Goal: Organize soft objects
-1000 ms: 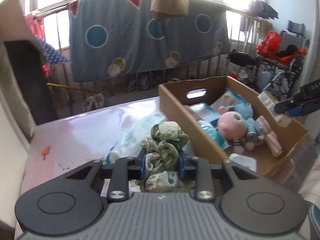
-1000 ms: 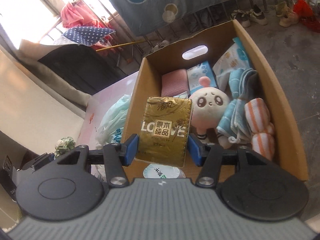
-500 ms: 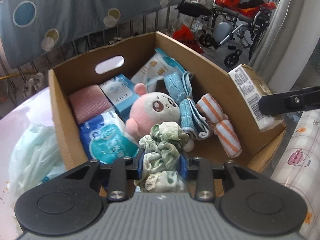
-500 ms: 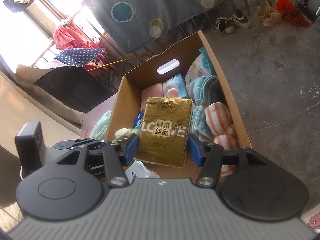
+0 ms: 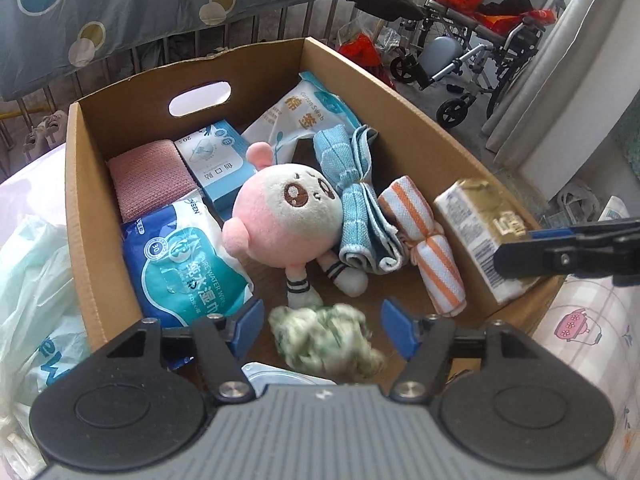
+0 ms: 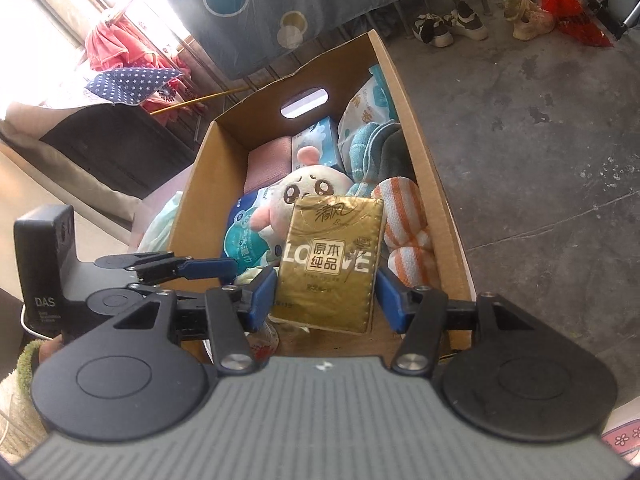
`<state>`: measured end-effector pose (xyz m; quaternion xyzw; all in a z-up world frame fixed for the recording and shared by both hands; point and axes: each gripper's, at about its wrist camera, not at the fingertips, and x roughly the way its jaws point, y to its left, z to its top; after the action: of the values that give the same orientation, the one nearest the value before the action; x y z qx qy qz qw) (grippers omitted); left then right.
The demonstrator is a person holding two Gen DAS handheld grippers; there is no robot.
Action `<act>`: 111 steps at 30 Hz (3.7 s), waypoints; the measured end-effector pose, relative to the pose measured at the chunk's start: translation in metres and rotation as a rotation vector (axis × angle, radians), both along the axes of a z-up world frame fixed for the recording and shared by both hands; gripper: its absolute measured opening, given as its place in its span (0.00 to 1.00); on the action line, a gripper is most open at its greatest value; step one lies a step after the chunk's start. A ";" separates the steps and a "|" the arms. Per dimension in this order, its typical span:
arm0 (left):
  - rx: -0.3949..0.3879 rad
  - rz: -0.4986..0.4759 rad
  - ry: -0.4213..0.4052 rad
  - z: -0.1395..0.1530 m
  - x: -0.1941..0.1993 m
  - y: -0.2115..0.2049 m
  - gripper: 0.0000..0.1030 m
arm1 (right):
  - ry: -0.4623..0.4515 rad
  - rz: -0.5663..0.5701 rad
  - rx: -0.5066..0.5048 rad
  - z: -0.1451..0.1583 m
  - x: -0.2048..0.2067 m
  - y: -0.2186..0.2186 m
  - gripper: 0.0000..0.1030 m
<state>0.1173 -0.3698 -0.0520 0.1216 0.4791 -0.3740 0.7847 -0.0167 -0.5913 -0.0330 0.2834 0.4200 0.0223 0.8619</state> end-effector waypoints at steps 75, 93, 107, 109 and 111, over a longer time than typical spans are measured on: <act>0.070 0.482 -0.236 0.057 -0.100 0.185 1.00 | -0.061 -0.046 -0.404 0.021 -0.052 0.179 0.99; 0.070 0.474 -0.230 0.056 -0.100 0.183 1.00 | -0.043 -0.052 -0.412 0.017 -0.051 0.176 0.99; 0.068 0.472 -0.230 0.057 -0.102 0.182 1.00 | -0.041 -0.051 -0.415 0.018 -0.051 0.177 0.99; 0.069 0.472 -0.230 0.057 -0.102 0.182 1.00 | -0.041 -0.051 -0.415 0.018 -0.051 0.177 0.99; 0.069 0.472 -0.231 0.057 -0.102 0.183 1.00 | -0.041 -0.051 -0.415 0.018 -0.051 0.178 0.99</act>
<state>0.0154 -0.1873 0.0047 0.0750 0.4141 -0.1477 0.8950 -0.0675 -0.4137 -0.0150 0.1097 0.3906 -0.0805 0.9104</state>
